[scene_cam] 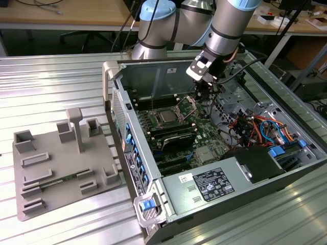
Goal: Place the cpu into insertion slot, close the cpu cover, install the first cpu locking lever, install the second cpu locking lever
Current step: 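Place the cpu into insertion slot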
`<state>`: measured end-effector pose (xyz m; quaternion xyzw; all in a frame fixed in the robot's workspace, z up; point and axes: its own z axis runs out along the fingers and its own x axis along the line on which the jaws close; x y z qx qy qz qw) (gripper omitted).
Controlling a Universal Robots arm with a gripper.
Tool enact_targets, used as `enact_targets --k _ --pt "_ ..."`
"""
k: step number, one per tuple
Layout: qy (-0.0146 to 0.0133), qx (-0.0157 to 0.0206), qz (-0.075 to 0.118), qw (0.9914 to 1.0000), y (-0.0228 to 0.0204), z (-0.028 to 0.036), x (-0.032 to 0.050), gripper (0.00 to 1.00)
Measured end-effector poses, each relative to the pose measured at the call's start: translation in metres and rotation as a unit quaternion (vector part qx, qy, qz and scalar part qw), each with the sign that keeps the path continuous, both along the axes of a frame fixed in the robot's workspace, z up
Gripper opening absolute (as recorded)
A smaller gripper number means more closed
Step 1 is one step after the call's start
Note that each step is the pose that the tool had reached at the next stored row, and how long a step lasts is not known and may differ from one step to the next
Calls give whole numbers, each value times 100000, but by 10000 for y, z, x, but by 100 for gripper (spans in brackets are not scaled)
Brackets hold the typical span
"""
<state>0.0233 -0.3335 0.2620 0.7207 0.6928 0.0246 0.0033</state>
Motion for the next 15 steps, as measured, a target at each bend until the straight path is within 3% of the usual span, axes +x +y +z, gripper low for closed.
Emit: enact_targets --k 15 --pt "7 -14 -4 100000 8 -18 0 11"
